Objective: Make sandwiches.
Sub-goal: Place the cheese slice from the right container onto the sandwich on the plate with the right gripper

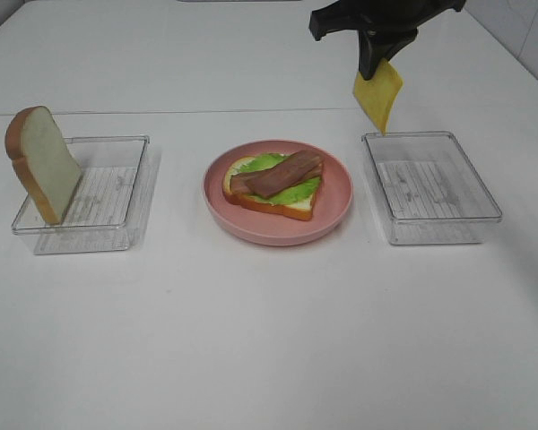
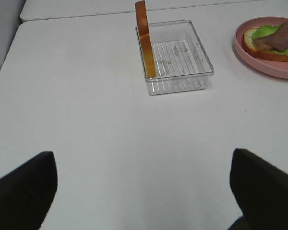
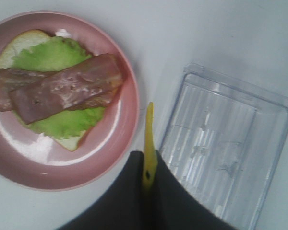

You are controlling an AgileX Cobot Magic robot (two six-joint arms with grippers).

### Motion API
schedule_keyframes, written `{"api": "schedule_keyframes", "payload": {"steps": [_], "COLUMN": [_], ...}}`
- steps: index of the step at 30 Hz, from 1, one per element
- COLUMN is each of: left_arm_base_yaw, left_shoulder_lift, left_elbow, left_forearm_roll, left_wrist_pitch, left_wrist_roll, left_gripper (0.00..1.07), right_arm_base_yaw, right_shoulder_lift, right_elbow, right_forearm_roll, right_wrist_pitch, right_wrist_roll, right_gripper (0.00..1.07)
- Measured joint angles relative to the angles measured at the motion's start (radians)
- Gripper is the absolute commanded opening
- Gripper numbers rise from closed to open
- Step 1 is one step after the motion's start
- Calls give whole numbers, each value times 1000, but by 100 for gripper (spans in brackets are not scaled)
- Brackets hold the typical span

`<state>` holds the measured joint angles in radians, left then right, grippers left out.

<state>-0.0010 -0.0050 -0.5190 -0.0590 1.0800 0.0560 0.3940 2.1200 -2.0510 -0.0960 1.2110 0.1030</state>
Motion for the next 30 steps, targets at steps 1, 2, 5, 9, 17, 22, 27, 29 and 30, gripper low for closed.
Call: {"api": "schedule_keyframes", "payload": {"steps": [1,2,5,9,17,22,27,29,30], "left_arm_base_yaw": [0,0,0,0,0,0,0,0,0], "left_shoulder_lift": [0,0,0,0,0,0,0,0,0], "left_elbow": [0,0,0,0,0,0,0,0,0], "left_forearm_roll": [0,0,0,0,0,0,0,0,0], "left_wrist_pitch": [0,0,0,0,0,0,0,0,0], "left_wrist_roll": [0,0,0,0,0,0,0,0,0], "left_gripper": [89,89,89,89,89,89,89,89,89], "right_arm_base_yaw": [26,40,66,126,153,153,153,153,153], "right_shoulder_lift": [0,0,0,2,48,77,144,153,153], "right_elbow": [0,0,0,0,0,0,0,0,0], "right_forearm_roll": [17,27,51,131,288,313,314,314,314], "right_wrist_pitch": [0,0,0,-52,-149,-169,-188,-190,-190], "right_wrist_roll": [-5,-6,-9,-13,-53,-67,-78,-83,-83], "right_gripper": [0,0,0,0,0,0,0,0,0]}}
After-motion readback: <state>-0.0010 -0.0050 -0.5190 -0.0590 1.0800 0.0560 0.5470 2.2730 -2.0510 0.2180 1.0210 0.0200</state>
